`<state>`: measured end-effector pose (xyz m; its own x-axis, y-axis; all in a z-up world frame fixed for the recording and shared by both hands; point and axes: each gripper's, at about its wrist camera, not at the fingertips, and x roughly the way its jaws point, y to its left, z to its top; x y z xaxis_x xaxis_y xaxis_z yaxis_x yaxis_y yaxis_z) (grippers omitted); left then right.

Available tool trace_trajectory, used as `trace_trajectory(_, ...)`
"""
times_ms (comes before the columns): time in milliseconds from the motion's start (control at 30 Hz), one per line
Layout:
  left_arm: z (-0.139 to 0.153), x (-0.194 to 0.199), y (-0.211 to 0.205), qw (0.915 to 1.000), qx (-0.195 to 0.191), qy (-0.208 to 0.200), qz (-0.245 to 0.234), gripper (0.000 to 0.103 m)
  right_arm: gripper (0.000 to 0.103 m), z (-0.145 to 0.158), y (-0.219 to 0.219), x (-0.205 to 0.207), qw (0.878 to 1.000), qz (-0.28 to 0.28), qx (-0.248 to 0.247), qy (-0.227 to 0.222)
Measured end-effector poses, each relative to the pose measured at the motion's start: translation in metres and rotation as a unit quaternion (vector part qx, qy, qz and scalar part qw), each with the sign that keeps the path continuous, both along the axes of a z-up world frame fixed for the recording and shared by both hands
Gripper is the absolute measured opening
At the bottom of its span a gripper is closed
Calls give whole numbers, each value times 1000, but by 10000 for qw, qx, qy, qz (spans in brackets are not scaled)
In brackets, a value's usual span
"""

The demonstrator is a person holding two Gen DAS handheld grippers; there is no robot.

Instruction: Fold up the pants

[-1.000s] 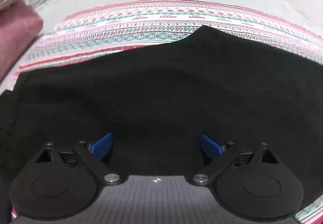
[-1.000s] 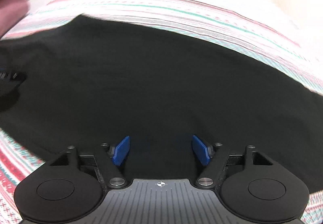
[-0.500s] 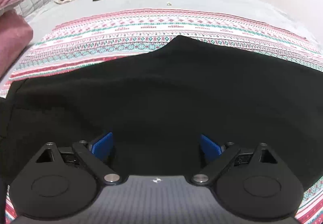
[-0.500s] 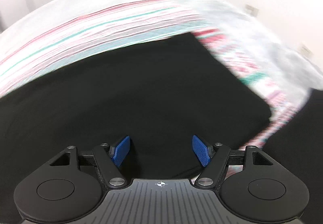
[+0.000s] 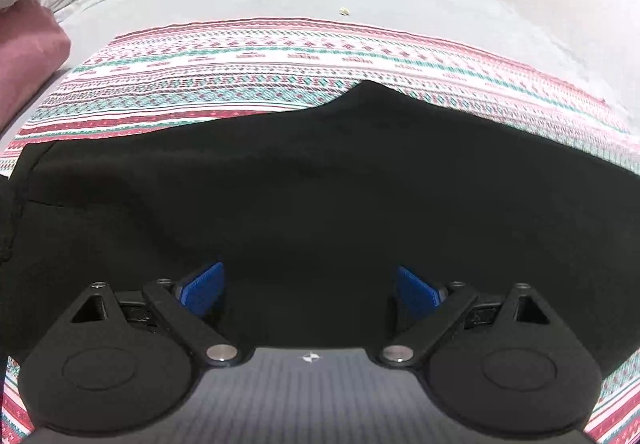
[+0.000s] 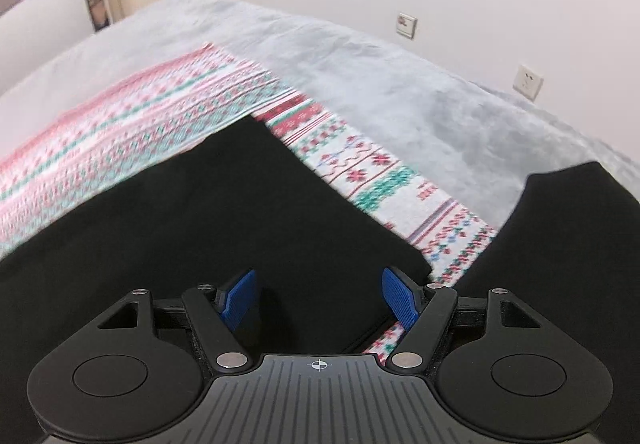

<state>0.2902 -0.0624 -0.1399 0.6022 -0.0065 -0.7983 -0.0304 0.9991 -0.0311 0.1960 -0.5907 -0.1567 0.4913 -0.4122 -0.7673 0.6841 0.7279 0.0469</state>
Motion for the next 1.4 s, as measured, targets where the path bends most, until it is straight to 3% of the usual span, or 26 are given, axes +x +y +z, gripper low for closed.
trace_trajectory(233,0,2,1,9998,-166,2,88,103,71,-6,-51,-28,9964,-635,445,-347)
trace_trajectory(533,-7,3,-1,9994,-268,237,6,103,71,-16,-59,-28,9913,-557,1059,-543)
trace_trajectory(600,-6,4,0,9993,-288,240,13,103,62,-14,-59,-29,9892,-578,1232,-543)
trace_trajectory(667,-6,5,1,9992,-326,237,25,103,31,-14,-55,-28,9892,-532,1289,-462)
trace_trajectory(733,-6,7,0,9992,-328,214,39,103,12,-15,-53,-29,9862,-480,1484,-549)
trace_trajectory(800,-6,7,0,9993,-298,200,53,103,9,-16,-53,-29,9836,-516,1597,-659)
trace_trajectory(1000,-3,6,3,9991,-354,183,110,103,9,16,-18,-20,9906,-289,877,-1011)
trace_trajectory(1133,0,7,5,9987,-465,127,164,103,9,63,56,-4,9877,576,-307,-1419)
trace_trajectory(1200,-1,8,6,9983,-539,156,175,103,9,81,118,6,9712,1439,-1090,-1554)
trace_trajectory(1233,-2,9,7,9978,-604,188,191,103,9,86,153,9,9568,1954,-1427,-1612)
trace_trajectory(1300,-5,12,12,9962,-789,267,267,103,9,86,226,12,9173,3055,-1950,-1646)
trace_trajectory(1400,-7,13,19,9936,-1043,272,333,103,9,60,329,13,8538,4514,-2297,-1208)
